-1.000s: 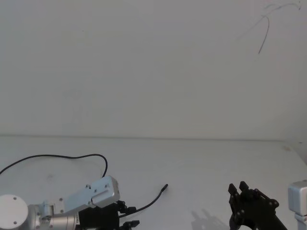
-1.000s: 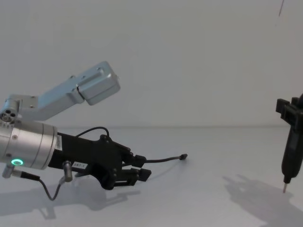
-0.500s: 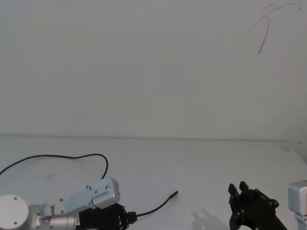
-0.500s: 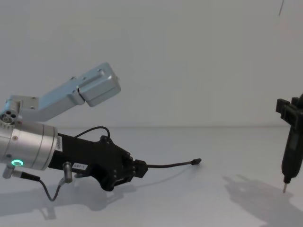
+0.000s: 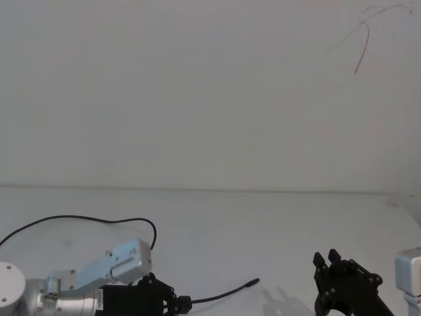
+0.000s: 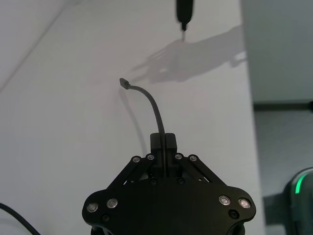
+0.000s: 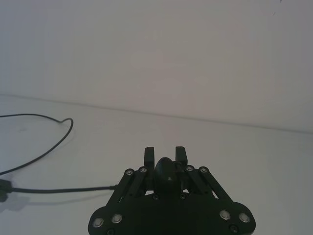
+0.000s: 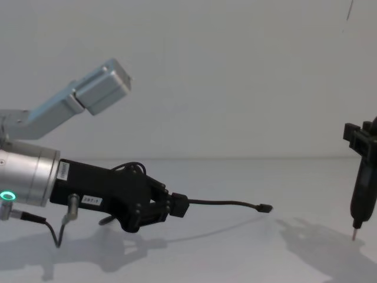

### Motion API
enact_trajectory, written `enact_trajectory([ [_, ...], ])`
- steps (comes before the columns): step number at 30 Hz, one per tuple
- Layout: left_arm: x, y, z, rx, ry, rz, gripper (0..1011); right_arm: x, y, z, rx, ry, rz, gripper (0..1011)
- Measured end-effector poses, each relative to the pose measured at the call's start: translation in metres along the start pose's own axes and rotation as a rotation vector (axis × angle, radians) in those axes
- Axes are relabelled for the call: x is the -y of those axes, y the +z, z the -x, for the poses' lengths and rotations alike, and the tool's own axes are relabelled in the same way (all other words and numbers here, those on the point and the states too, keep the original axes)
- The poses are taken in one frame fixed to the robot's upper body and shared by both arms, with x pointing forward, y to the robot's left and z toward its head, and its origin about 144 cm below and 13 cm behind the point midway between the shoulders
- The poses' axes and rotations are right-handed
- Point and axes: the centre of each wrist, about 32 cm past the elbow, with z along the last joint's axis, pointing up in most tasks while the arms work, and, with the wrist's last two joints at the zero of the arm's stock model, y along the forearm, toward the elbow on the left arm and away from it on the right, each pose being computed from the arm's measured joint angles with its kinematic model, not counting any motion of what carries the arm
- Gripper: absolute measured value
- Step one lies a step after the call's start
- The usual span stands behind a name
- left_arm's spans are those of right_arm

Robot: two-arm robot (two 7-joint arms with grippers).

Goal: Pick up the data cable with the one hand.

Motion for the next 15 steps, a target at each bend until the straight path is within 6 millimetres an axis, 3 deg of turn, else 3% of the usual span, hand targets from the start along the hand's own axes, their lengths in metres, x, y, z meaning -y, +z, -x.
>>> enact_trajectory([
  [15, -0.020, -0.005, -0.005, -0.090, -0.208, 0.146, 48, 0.000, 0.000, 0.000, 0.000, 0.000, 0.000, 251],
])
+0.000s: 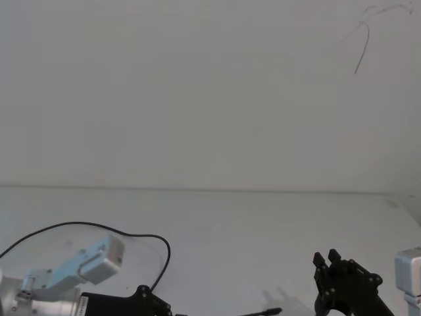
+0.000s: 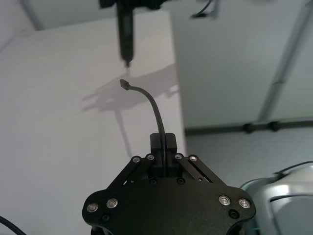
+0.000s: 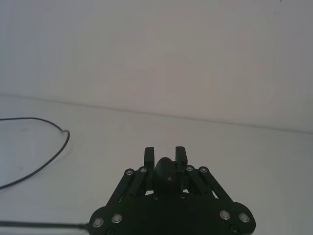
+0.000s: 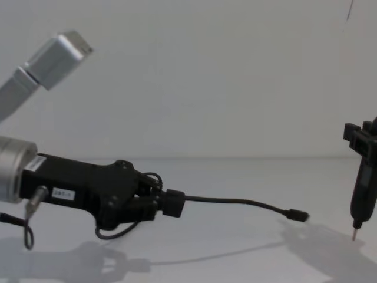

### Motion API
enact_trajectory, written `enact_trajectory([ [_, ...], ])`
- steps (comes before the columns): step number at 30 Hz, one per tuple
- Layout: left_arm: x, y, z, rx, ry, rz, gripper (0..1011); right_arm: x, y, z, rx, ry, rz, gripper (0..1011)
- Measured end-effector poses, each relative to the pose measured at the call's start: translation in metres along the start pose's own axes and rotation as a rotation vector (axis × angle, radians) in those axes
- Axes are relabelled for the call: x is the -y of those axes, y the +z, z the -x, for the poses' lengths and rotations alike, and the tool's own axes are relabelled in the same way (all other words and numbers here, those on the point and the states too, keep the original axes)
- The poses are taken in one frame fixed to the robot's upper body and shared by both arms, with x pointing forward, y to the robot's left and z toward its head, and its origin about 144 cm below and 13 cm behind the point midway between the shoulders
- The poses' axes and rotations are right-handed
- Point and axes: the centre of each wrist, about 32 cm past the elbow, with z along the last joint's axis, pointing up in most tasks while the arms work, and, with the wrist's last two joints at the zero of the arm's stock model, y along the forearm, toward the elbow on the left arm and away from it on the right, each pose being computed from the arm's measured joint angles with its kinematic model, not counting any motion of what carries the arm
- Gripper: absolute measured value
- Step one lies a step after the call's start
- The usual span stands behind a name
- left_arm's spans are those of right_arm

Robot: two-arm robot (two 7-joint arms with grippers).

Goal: Pick up the data cable with the one hand.

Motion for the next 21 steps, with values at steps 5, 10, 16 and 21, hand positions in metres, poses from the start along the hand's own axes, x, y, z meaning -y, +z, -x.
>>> enact_trajectory([
  [5, -0.007, -0.001, 0.001, -0.039, -0.054, 0.059, 48, 0.000, 0.000, 0.000, 0.000, 0.000, 0.000, 251],
  [10, -0.015, -0.001, 0.001, -0.074, -0.094, 0.120, 48, 0.000, 0.000, 0.000, 0.000, 0.000, 0.000, 251],
  [16, -0.022, -0.001, 0.002, -0.098, -0.113, 0.165, 48, 0.000, 0.000, 0.000, 0.000, 0.000, 0.000, 251],
  [21, -0.027, -0.001, 0.002, -0.111, -0.117, 0.191, 48, 0.000, 0.000, 0.000, 0.000, 0.000, 0.000, 251],
])
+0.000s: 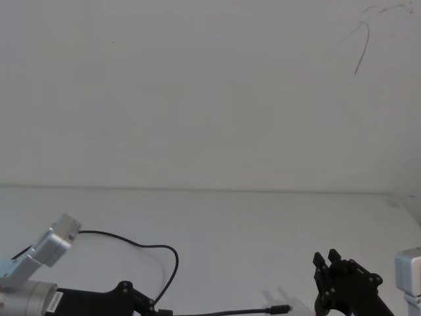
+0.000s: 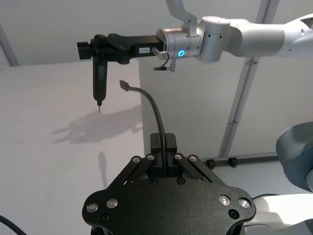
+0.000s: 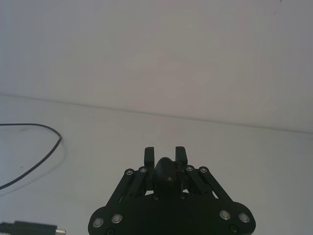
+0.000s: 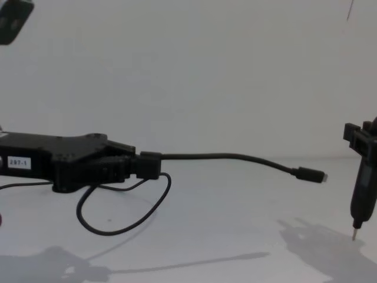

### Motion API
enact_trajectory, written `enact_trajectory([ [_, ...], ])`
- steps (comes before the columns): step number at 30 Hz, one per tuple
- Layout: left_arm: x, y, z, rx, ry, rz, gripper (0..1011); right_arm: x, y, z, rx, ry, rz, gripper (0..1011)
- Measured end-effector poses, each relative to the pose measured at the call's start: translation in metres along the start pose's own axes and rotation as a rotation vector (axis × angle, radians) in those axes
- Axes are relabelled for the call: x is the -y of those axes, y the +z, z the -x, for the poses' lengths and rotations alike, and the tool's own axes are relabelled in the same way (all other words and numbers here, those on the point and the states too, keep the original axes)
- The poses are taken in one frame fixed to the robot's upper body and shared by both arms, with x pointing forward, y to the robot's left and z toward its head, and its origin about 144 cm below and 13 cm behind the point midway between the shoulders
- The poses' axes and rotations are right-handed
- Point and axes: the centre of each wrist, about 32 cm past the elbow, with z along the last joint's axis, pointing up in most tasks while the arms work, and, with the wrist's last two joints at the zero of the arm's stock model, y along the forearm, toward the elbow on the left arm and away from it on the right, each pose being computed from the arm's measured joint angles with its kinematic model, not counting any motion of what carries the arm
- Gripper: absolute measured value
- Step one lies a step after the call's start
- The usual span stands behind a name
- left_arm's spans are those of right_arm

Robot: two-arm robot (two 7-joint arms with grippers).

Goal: Pick up the data cable with the one hand.

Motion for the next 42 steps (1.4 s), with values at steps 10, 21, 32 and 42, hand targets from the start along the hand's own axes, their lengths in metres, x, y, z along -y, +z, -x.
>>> enact_trajectory([
  [10, -0.012, 0.004, 0.002, -0.009, 0.017, 0.020, 48, 0.000, 0.000, 0.000, 0.000, 0.000, 0.000, 251],
  [21, -0.022, 0.008, 0.002, -0.005, 0.008, 0.011, 48, -0.001, 0.005, -0.001, -0.021, -0.006, -0.008, 251],
  [32, -0.027, 0.011, 0.002, 0.000, -0.001, 0.002, 48, -0.003, 0.021, -0.003, -0.127, -0.003, -0.030, 251],
  [42, -0.029, 0.012, 0.002, 0.002, -0.005, -0.001, 48, -0.003, 0.038, -0.008, -0.273, 0.028, -0.033, 251],
])
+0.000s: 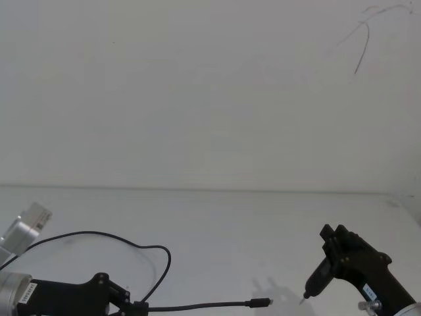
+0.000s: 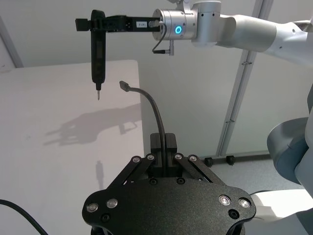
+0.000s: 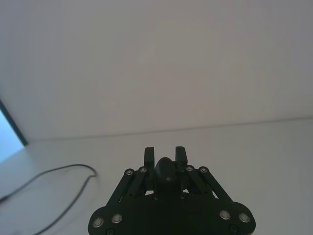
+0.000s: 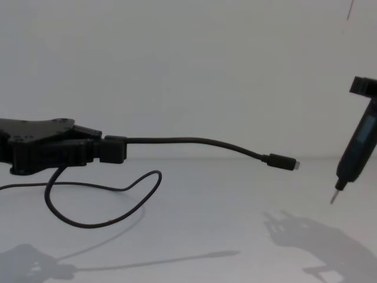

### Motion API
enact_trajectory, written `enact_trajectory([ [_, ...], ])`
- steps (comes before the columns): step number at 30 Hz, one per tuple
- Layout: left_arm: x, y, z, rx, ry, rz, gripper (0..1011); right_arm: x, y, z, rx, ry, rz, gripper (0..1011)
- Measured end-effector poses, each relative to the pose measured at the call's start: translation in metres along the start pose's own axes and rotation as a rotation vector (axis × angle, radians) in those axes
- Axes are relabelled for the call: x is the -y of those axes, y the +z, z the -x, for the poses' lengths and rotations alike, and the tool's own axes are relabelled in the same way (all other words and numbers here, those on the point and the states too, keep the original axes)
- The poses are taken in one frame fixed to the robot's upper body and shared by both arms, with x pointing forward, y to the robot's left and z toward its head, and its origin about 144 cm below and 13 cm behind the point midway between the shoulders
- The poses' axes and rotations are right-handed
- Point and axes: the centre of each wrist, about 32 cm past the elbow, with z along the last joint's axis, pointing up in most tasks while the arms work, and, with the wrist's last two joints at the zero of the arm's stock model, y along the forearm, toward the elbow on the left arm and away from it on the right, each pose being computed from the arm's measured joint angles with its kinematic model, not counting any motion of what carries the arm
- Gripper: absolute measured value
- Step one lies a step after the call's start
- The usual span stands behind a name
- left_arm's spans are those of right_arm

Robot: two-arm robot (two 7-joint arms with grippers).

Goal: Pick up the data cable with the one hand.

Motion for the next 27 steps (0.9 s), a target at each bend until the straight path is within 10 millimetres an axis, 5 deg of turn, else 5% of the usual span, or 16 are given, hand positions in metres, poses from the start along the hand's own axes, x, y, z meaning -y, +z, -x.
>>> enact_trajectory([
  [27, -0.002, 0.001, 0.000, 0.001, -0.002, -0.003, 48, 0.007, 0.036, -0.009, -0.438, 0.094, 0.082, 251],
])
